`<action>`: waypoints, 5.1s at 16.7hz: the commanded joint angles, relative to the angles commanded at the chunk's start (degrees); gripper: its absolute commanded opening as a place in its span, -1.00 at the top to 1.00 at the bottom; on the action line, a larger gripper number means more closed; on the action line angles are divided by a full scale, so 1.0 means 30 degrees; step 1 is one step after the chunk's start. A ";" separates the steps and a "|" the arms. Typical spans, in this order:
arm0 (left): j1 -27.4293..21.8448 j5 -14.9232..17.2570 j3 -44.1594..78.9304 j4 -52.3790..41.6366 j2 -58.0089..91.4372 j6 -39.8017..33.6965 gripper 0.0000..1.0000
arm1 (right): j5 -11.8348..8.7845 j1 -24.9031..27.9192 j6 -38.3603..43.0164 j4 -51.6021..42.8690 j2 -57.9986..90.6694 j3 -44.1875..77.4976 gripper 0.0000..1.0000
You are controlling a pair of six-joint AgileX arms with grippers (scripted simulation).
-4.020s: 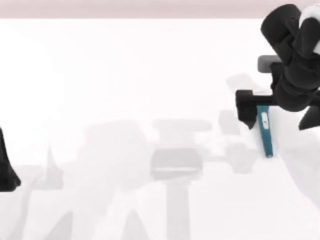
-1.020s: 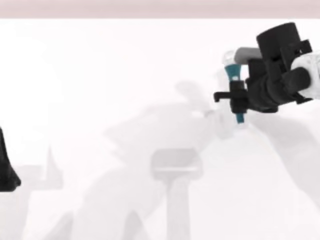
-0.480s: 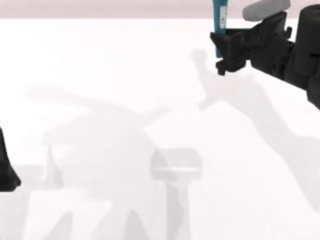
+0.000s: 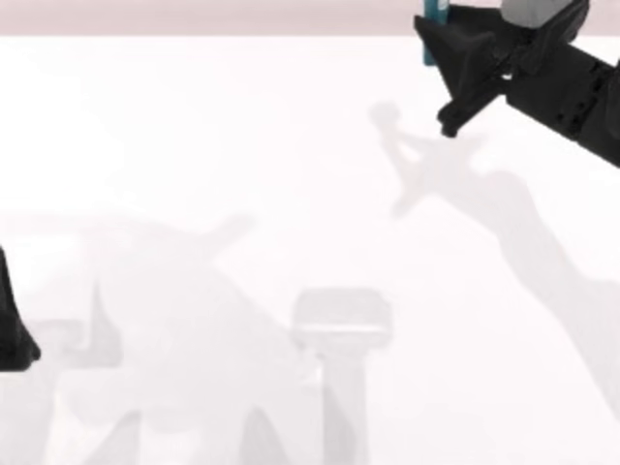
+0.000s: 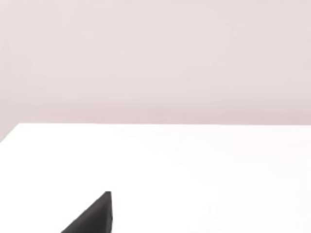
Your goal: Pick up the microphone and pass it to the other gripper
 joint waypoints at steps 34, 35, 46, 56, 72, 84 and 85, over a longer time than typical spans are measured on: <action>-0.2378 0.7121 0.6645 0.3825 1.0780 0.0994 -1.00 | 0.5473 0.5665 0.0536 0.4408 -0.0627 -0.2636 1.00; -0.2717 0.8133 0.7561 0.4341 1.2502 0.1124 -1.00 | 0.5473 0.5665 0.0536 0.4408 -0.0627 -0.2636 1.00; -0.5324 1.5833 1.4756 0.8509 2.4269 0.2181 -1.00 | 0.5473 0.5665 0.0536 0.4408 -0.0627 -0.2636 1.00; -0.6693 1.4621 1.6315 0.8981 2.6182 0.2123 -1.00 | 0.5473 0.5665 0.0536 0.4408 -0.0627 -0.2636 1.00; -0.9619 1.1757 1.9582 0.9916 3.0246 0.1971 -0.25 | 0.5473 0.5665 0.0536 0.4408 -0.0627 -0.2636 1.00; -0.9619 1.1757 1.9582 0.9916 3.0246 0.1971 1.00 | 0.5473 0.5665 0.0536 0.4408 -0.0627 -0.2636 1.00; -0.9619 1.1757 1.9582 0.9916 3.0246 0.1971 1.00 | 0.5473 0.5665 0.0536 0.4408 -0.0627 -0.2636 1.00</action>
